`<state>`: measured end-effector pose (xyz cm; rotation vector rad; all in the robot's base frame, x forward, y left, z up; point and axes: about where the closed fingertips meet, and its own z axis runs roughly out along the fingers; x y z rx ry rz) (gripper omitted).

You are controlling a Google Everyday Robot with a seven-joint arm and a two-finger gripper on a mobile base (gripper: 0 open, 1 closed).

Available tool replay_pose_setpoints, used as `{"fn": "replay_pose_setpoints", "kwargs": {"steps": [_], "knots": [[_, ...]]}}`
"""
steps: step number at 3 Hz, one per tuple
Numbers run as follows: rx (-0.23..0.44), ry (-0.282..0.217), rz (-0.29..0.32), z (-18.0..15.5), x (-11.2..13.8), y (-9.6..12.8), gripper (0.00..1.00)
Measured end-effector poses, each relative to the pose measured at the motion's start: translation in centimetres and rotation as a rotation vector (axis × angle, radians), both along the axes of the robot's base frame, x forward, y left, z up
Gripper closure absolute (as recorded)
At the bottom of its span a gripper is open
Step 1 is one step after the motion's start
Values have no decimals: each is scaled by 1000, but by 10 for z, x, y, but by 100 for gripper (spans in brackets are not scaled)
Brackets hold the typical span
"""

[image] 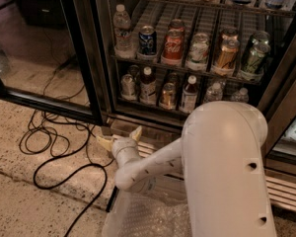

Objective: Pick 7up can from bottom shelf of fridge

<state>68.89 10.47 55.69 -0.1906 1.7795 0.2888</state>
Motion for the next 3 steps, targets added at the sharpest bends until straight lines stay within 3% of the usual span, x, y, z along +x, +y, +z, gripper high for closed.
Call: {"fn": "replay_pose_setpoints", "kwargs": {"steps": [2, 3], "knots": [[7, -17, 10, 2, 2, 3, 0], [26, -88, -3, 4, 15, 22, 0]]}}
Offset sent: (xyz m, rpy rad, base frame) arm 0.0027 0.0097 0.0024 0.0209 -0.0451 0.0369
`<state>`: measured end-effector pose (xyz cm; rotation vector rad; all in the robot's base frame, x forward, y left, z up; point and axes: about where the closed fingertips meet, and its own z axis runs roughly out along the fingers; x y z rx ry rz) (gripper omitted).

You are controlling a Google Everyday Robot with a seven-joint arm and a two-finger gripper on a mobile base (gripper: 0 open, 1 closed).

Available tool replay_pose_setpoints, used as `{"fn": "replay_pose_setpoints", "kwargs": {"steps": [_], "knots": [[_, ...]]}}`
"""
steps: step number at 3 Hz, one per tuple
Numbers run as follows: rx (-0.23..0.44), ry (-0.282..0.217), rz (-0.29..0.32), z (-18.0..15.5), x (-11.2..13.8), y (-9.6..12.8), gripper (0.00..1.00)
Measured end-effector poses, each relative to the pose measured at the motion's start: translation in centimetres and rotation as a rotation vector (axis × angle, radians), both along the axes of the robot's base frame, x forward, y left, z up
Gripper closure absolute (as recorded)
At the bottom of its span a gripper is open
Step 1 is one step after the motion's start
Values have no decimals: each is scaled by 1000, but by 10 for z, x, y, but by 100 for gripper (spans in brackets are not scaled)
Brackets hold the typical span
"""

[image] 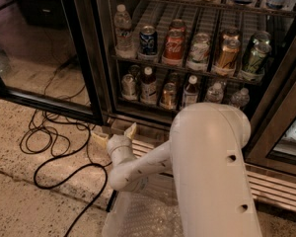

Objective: Pick 7up can from bottom shelf of fridge

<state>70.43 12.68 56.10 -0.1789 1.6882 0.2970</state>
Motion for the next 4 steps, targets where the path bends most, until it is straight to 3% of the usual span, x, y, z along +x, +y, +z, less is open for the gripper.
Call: {"fn": "replay_pose_setpoints", "kwargs": {"steps": [1, 3, 4], "knots": [[10, -42, -50, 3, 14, 7, 0], [-4, -90, -135, 7, 33, 2, 25], [-22, -101, -169, 5, 43, -5, 26]]}}
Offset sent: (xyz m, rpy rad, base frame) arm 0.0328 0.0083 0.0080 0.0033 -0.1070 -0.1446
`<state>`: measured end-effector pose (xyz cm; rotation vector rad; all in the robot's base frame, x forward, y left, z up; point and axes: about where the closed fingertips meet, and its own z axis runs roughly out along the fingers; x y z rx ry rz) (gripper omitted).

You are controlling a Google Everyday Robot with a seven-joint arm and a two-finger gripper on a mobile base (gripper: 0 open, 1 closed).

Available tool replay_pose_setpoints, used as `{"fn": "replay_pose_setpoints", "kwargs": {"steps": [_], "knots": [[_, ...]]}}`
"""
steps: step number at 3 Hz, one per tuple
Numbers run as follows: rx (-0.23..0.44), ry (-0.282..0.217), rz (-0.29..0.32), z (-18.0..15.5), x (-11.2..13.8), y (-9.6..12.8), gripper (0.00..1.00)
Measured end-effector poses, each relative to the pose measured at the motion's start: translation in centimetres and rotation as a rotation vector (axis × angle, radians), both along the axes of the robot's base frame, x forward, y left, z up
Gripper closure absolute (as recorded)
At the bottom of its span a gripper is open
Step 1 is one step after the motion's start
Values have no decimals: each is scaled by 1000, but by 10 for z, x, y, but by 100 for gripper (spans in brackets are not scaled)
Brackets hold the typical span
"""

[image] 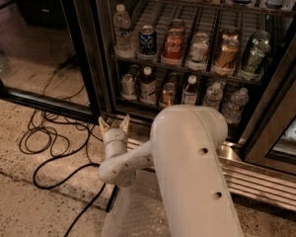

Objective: Pick 7up can from bottom shelf of fridge

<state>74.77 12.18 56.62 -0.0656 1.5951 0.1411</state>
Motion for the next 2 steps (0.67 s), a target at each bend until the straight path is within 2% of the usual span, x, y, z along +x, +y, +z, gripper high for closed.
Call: {"fn": "replay_pose_setpoints", "kwargs": {"steps": [2], "knots": [[-40, 1, -93, -7, 24, -28, 30]]}}
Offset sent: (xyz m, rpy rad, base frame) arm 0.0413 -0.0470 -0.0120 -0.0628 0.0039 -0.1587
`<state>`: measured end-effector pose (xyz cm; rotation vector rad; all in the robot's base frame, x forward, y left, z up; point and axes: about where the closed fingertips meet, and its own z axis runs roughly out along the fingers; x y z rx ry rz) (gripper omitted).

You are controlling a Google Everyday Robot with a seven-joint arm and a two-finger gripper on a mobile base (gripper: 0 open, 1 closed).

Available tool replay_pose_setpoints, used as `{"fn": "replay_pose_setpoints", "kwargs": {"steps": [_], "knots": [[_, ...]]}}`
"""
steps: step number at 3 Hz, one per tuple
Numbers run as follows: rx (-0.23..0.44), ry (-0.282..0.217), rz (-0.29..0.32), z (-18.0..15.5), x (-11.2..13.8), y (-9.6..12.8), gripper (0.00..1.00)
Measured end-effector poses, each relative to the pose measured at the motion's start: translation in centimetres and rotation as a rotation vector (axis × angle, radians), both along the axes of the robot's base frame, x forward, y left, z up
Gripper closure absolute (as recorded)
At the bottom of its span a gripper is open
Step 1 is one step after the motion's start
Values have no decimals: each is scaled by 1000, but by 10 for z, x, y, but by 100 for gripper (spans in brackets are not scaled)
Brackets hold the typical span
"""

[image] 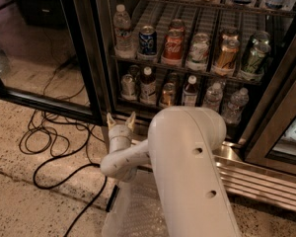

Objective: Pick 7up can from bottom shelf of fridge

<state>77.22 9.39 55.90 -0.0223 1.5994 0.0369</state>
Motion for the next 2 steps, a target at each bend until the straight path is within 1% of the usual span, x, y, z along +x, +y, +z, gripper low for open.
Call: {"fn": "replay_pose_setpoints", "kwargs": {"steps": [1, 2], "knots": [[-4, -6, -34, 2, 14, -8, 36], [-4, -13, -46, 4, 26, -8, 36]]}}
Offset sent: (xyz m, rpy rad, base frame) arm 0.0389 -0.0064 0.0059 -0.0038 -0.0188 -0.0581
